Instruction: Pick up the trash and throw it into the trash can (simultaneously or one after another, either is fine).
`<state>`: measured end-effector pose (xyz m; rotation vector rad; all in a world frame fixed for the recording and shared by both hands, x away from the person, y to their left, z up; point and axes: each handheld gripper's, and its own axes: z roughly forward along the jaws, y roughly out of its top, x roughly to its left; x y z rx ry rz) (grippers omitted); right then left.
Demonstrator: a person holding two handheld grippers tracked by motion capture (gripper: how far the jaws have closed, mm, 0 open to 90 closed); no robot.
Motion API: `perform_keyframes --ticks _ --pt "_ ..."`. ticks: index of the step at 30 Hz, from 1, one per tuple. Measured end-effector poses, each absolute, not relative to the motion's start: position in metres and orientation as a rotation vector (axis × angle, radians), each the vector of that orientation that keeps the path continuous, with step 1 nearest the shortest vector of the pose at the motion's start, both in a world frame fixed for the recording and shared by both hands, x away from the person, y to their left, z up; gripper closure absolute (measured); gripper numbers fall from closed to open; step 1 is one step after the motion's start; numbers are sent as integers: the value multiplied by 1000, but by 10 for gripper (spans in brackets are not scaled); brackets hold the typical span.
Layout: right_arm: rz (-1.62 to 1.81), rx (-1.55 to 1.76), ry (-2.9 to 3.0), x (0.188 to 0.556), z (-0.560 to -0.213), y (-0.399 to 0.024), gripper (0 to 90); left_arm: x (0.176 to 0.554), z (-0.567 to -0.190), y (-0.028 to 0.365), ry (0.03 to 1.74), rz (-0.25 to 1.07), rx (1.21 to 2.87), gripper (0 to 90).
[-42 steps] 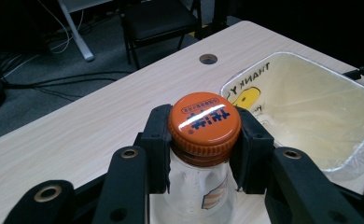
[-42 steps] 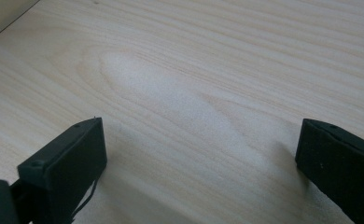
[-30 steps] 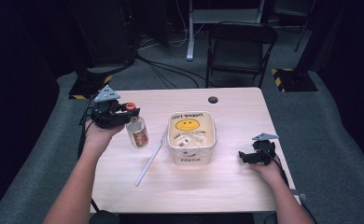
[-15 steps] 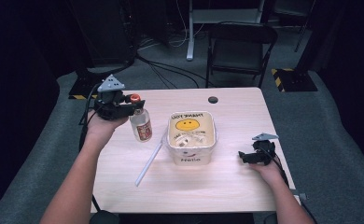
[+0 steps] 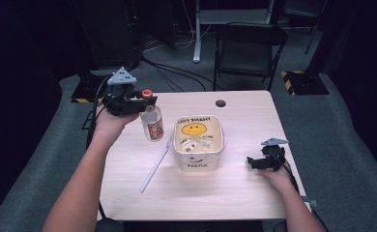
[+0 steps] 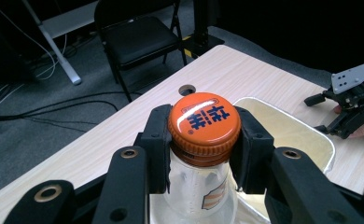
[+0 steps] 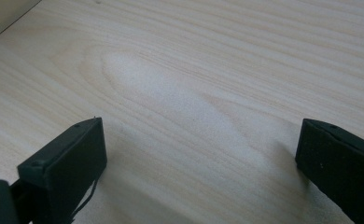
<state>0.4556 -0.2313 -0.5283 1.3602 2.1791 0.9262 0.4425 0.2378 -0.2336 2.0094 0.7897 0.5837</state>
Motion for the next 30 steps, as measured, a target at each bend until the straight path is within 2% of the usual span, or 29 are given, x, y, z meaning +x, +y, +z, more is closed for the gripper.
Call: perform_keyframes --ticks 30 --pt "926 1362 2180 455 -528 -231 10 458 -216 182 706 543 1994 626"
